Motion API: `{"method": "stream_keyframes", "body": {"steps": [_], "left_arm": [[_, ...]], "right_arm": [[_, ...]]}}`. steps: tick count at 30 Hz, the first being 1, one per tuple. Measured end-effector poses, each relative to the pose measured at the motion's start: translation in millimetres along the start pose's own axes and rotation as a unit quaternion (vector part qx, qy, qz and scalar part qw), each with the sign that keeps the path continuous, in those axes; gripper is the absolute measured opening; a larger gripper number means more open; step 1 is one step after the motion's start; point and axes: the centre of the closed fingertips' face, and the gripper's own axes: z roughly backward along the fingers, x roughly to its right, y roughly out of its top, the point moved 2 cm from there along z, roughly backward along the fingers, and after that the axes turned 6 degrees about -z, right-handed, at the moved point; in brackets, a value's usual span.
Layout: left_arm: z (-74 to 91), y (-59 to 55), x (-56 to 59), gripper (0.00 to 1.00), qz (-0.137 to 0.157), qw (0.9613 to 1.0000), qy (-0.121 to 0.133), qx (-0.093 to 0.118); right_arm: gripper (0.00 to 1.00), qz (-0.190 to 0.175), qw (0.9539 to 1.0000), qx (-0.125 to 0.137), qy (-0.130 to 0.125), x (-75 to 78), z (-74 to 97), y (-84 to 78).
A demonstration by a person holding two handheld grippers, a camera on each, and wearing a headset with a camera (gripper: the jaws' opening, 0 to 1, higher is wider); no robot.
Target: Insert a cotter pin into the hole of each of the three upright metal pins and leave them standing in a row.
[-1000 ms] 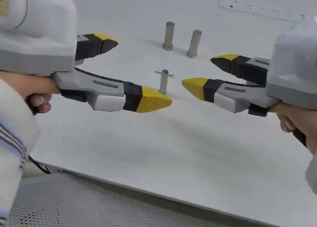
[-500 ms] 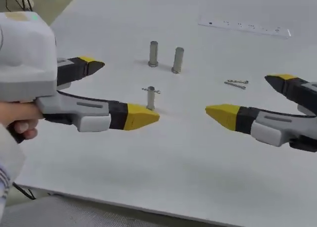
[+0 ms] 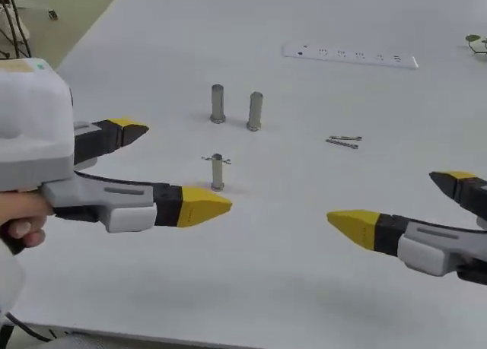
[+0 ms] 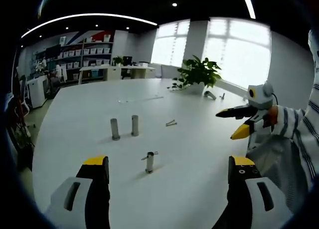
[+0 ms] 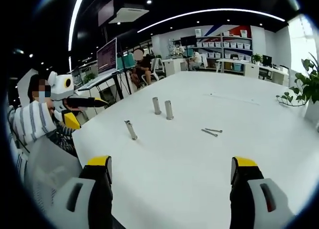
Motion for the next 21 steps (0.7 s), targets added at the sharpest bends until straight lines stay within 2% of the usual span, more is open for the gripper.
{"method": "stream_keyframes", "body": {"steps": [4, 7, 15, 21], "left_arm": [[-1.1, 6.2, -6.9, 0.98, -0.003, 1.0000, 0.000, 0.007], [-3.7, 14.6, -16.9, 0.94, -0.009, 0.9999, 0.002, 0.013], [-16.3, 34.6, -41.5, 0.90, -0.040, 0.9992, -0.004, 0.006], [-29.6, 43.0, -64.5, 0.82, -0.052, 0.9984, 0.016, -0.013]], "right_arm": [[0.98, -0.003, 1.0000, 0.008, 0.000, -2.4, 1.8, 3.0], [0.98, -0.008, 0.9998, 0.018, -0.001, -3.7, 5.0, 6.0], [0.98, -0.025, 0.9993, 0.022, -0.017, 3.1, 14.3, 3.4], [0.98, -0.032, 0.9988, 0.025, -0.027, 8.0, 19.7, 2.3]]}}
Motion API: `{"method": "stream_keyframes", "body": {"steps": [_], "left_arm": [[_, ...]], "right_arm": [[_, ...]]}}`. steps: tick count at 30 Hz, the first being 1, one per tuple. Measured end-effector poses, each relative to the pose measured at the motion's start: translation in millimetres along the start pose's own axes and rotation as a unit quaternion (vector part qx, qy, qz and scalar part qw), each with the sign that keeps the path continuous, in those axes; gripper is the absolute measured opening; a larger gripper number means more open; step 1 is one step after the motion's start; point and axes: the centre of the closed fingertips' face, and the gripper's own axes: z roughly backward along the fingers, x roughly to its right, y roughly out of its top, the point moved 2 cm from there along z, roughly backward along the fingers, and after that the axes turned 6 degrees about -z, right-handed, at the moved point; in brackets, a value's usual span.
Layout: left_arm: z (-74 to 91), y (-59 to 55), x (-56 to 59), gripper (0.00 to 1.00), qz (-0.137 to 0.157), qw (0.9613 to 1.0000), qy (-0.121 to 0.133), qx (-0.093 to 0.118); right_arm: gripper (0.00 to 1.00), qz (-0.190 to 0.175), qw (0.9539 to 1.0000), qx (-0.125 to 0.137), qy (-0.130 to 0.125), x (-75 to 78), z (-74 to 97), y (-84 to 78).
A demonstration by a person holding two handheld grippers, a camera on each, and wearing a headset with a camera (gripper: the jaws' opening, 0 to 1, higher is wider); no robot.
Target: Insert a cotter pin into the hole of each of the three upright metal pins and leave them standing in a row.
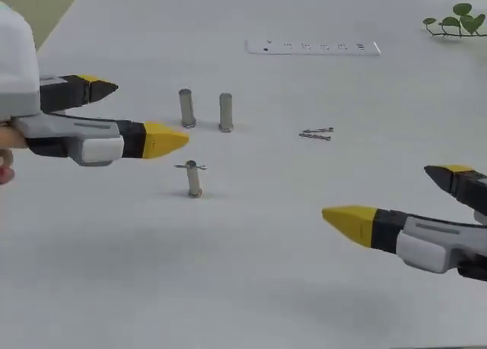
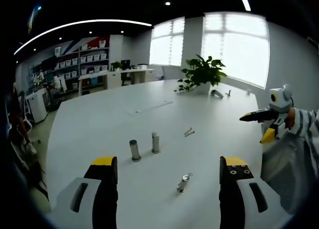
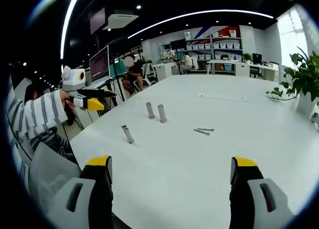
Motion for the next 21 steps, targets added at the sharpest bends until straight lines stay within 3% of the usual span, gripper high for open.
{"method": "stream_keyframes", "body": {"steps": [4, 10, 12, 17, 21], "left_arm": [[-11.1, 2.8, -10.1, 0.79, -0.015, 0.9999, 0.008, -0.003], [-29.5, 4.0, -22.5, 0.70, 0.000, 1.0000, 0.008, -0.002], [-36.8, 4.3, -25.6, 0.67, -0.007, 0.9999, 0.006, -0.004], [-52.5, 10.3, -33.6, 0.56, -0.027, 0.9996, 0.011, 0.003], [-65.1, 6.4, -46.2, 0.45, -0.030, 0.9992, 0.027, -0.009]], "right_arm": [[0.97, -0.001, 1.0000, -0.001, -0.004, 2.3, 1.5, -0.8], [0.97, 0.006, 1.0000, -0.004, -0.001, 1.9, 1.3, -1.7], [0.97, 0.003, 1.0000, -0.004, 0.000, 1.8, 1.0, -1.5], [0.97, -0.002, 1.0000, -0.008, 0.000, 2.6, 0.1, -2.7], [0.96, -0.005, 0.9999, -0.012, 0.001, 2.7, -1.4, -5.4]]}}
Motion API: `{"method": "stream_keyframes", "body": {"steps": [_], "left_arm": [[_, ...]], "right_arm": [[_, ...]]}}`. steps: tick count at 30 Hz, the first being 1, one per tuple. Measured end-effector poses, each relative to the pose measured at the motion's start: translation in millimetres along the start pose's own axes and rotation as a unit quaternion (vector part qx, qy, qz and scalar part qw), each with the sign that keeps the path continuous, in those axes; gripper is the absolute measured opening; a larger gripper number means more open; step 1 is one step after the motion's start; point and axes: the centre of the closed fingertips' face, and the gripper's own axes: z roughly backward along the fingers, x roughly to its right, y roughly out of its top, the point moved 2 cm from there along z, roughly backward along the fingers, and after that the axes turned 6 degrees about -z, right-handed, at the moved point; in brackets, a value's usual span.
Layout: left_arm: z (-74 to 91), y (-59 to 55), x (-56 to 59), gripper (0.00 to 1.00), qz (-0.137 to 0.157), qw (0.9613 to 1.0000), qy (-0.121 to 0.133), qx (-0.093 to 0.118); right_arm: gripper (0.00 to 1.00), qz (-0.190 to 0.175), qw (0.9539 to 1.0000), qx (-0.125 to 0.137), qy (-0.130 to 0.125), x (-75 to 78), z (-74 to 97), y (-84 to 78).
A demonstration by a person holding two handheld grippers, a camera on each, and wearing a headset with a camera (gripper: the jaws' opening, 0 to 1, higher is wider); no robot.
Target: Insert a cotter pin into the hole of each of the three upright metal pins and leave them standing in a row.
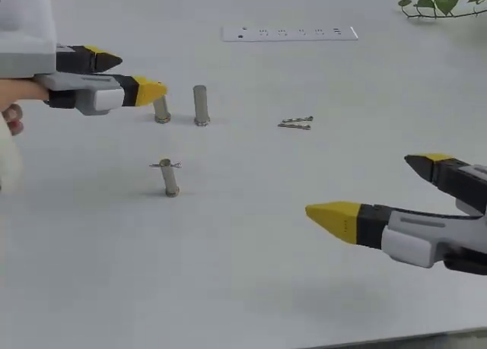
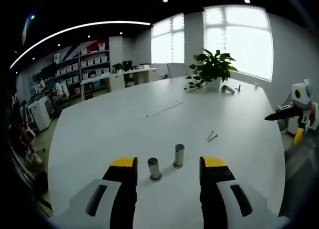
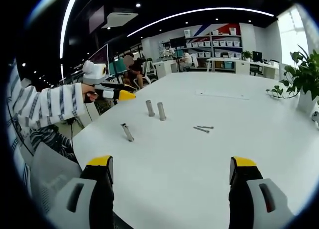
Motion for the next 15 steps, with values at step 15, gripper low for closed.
{"method": "stream_keyframes", "body": {"steps": [15], "left_arm": [[-40.8, -33.0, -11.0, 0.33, -0.015, 0.9982, 0.014, -0.055]], "right_arm": [[0.96, -0.004, 0.9997, -0.023, 0.004, -1.1, -8.3, -13.0]]}}
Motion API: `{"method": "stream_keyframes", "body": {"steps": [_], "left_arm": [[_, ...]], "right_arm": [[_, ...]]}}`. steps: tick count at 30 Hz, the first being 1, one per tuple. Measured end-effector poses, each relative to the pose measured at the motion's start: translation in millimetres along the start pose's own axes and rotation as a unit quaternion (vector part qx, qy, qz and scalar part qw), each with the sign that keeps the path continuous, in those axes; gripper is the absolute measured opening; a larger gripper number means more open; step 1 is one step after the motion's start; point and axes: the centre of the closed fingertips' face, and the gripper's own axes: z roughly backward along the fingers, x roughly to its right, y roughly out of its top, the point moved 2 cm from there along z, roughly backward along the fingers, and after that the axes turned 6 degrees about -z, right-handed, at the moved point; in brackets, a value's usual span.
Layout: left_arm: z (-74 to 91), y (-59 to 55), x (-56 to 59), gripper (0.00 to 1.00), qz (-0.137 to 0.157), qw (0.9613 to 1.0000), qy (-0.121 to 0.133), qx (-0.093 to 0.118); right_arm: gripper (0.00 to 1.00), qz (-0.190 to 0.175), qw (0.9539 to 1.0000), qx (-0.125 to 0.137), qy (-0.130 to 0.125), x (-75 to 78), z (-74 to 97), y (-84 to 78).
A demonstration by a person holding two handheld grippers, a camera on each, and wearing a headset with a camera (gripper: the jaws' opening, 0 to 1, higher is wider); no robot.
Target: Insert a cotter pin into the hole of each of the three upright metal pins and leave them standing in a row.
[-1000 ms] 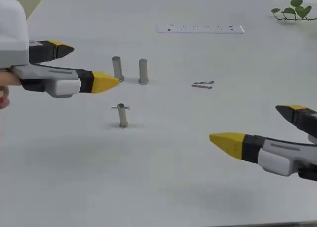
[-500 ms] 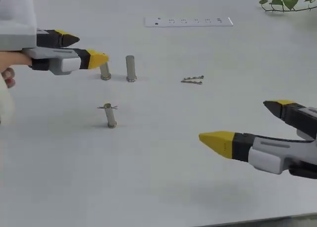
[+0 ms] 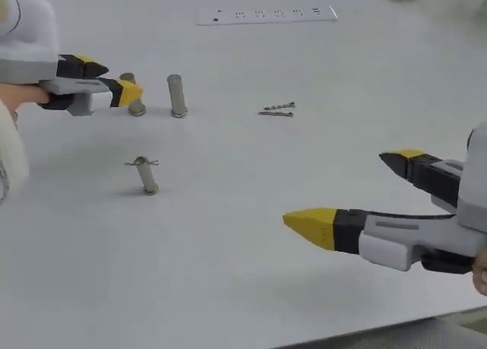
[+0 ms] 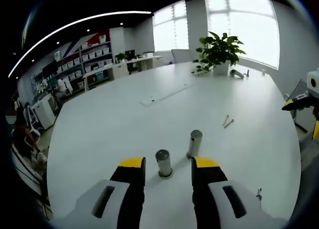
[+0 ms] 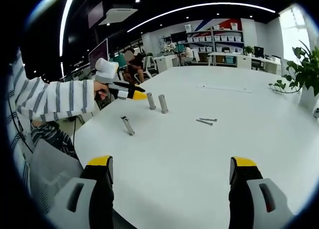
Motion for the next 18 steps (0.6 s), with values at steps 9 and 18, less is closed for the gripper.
{"method": "stream_keyframes", "body": {"steps": [9, 18], "left_arm": [[-19.9, -5.8, -3.7, 0.28, 0.032, 0.9995, -0.005, -0.003], [-30.8, -16.3, -6.7, 0.25, 0.033, 0.9992, 0.003, -0.022]], "right_arm": [[0.96, -0.003, 1.0000, -0.002, 0.003, 2.2, -0.9, 0.7], [0.95, -0.009, 0.9998, -0.014, 0.005, 4.7, -7.0, -6.2]]}}
